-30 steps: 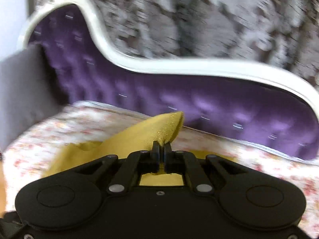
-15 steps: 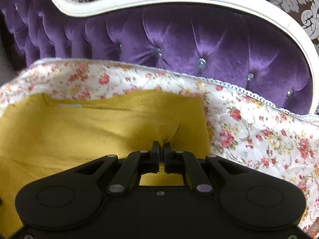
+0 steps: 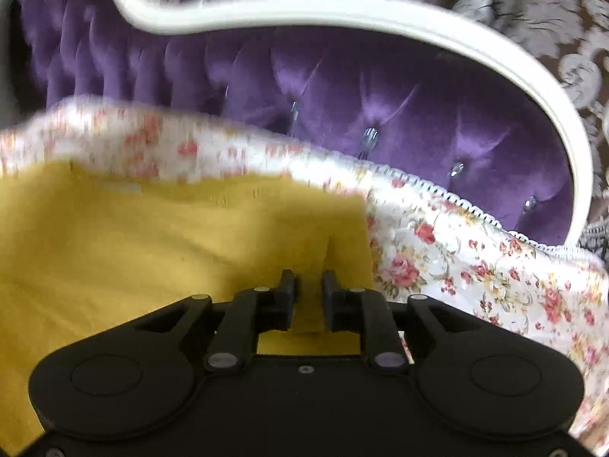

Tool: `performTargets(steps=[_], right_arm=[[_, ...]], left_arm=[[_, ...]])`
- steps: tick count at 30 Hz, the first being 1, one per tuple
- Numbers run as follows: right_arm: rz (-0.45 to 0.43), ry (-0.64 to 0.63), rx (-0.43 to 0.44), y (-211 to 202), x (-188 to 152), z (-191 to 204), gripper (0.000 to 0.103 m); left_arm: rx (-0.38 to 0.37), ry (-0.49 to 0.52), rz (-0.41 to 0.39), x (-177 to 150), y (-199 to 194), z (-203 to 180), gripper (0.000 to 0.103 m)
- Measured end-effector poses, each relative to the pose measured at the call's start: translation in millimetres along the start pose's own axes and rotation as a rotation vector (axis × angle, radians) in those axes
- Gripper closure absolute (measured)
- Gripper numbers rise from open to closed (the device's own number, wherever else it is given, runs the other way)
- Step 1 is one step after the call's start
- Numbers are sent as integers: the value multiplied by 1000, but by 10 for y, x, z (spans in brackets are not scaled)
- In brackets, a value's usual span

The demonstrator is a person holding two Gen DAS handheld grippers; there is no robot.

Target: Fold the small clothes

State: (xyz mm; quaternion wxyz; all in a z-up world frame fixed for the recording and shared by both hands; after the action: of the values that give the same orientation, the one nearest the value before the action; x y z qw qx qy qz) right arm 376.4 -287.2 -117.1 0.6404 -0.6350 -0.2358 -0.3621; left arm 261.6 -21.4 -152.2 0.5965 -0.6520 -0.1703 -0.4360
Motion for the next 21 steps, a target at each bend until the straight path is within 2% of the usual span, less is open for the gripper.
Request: performTargets(steps=[1,2,4,9,12,17,21], right_arm=[[-35,6,11,-80,45,20,66],[-67,-2,25,-145,84,59,54],[-94,-19,70,-207,109,158,41],[-50,-25,133,-94,57,373,40],[-25,-32,132,24,-22,413,39],[10,10,116,193,-199,314,39],[-20,16,124,203,-236,309,38]], left_arm=[[0,-3,4,11,-6,3,50],[-1,-7,7,32,-9,8,49],[8,-28,0,123,-17,65,48],[74,-79,-31,429,87,381,41],[120,-103,3,503,238,589,35],[181,-127,99,364,504,822,29],[197,-99,58,324,522,814,23]])
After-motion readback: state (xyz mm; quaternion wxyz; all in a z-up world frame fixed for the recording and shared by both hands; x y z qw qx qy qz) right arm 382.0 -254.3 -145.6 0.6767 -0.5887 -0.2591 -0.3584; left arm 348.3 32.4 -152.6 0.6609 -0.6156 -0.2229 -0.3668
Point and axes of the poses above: each gripper's, at about its wrist camera, not at the fingertips, and y roughly the way its jaws point, z to its left, x to its top, the point moved 10 cm from there along y, roughly the way its jaws point, and after that the axes turned 15 degrees about y, right-handed, at the moved point
